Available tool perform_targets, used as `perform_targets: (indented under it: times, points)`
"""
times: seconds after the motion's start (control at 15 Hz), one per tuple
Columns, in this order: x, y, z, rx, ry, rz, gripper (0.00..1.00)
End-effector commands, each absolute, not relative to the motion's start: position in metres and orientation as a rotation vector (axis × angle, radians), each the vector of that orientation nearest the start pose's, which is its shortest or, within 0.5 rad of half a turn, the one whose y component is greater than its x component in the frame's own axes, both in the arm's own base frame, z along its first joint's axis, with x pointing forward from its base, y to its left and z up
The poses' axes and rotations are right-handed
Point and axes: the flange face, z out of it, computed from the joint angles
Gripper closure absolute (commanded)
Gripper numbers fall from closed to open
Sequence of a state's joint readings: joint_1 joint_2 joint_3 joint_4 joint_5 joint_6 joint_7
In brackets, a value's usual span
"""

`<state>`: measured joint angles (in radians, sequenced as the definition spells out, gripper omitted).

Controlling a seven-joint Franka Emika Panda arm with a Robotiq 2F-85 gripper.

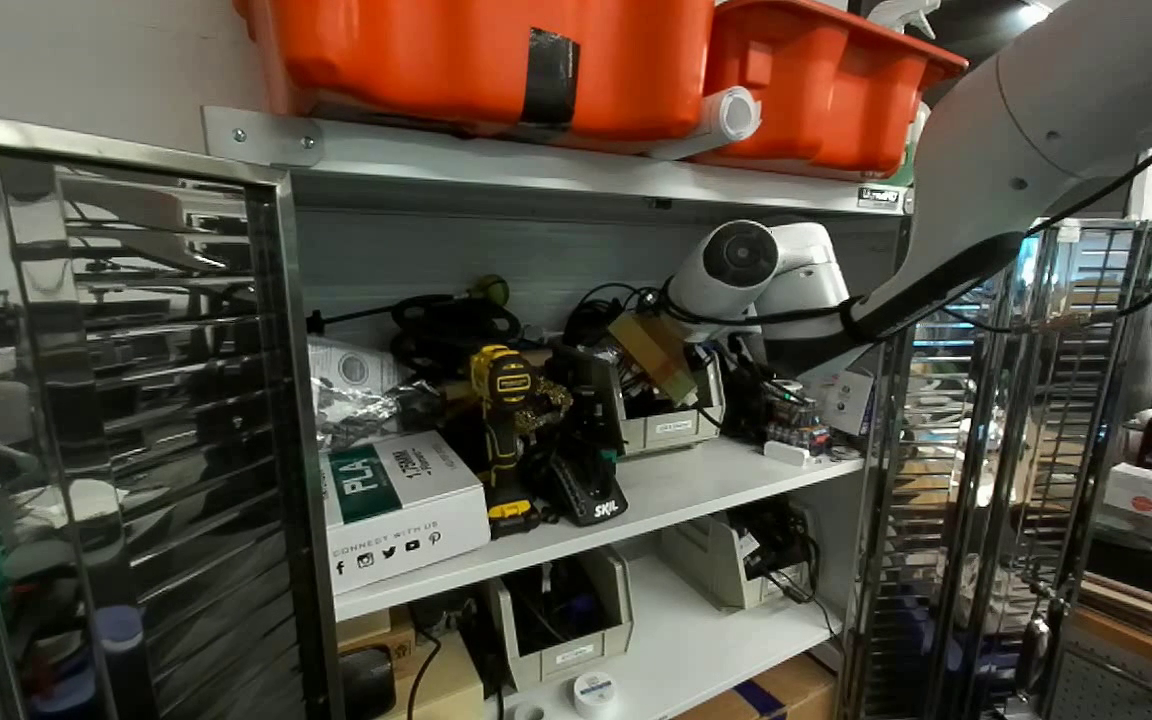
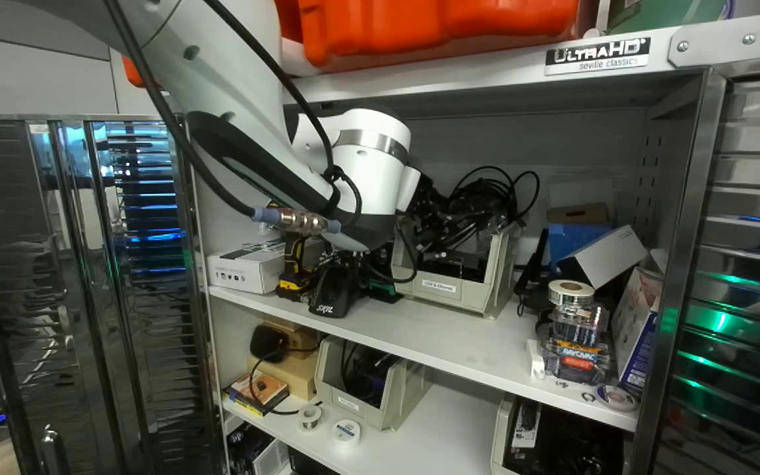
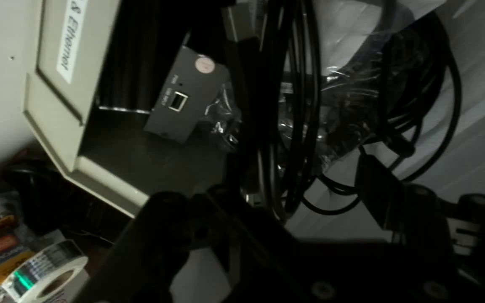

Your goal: Put the black cable inside the tool box on the first shelf

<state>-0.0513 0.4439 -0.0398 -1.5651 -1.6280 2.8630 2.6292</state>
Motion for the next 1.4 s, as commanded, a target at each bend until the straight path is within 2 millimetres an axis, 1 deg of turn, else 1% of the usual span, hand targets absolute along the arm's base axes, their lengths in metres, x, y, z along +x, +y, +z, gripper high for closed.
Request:
perform_targets:
  times: [0.0, 0.07, 0.2, 0.4, 0.53, 0.6, 0.73, 1.07, 1.2, 1.27, 1.33]
  points:
    - [0.696, 0.004, 0.471, -1.941, 1.351, -1.570, 0.00]
    - [0.694, 0.004, 0.473, -1.939, 1.347, -1.561, 0.00]
    - [0.688, 0.000, 0.466, -1.971, 1.345, -1.538, 0.00]
    - [0.674, -0.006, 0.445, -2.040, 1.372, -1.465, 0.00]
    - [0.659, -0.008, 0.425, -2.130, 1.390, -1.408, 0.00]
    - [0.650, -0.007, 0.419, -2.176, 1.391, -1.388, 0.00]
    - [0.631, -0.004, 0.414, -2.249, 1.381, -1.350, 0.00]
    - [0.567, 0.008, 0.404, -2.489, 1.321, -1.243, 0.00]
    - [0.543, 0.008, 0.401, -2.589, 1.318, -1.202, 0.00]
    - [0.530, 0.006, 0.395, -2.652, 1.307, -1.150, 0.00]
    - [0.520, 0.004, 0.394, -2.701, 1.301, -1.118, 0.00]
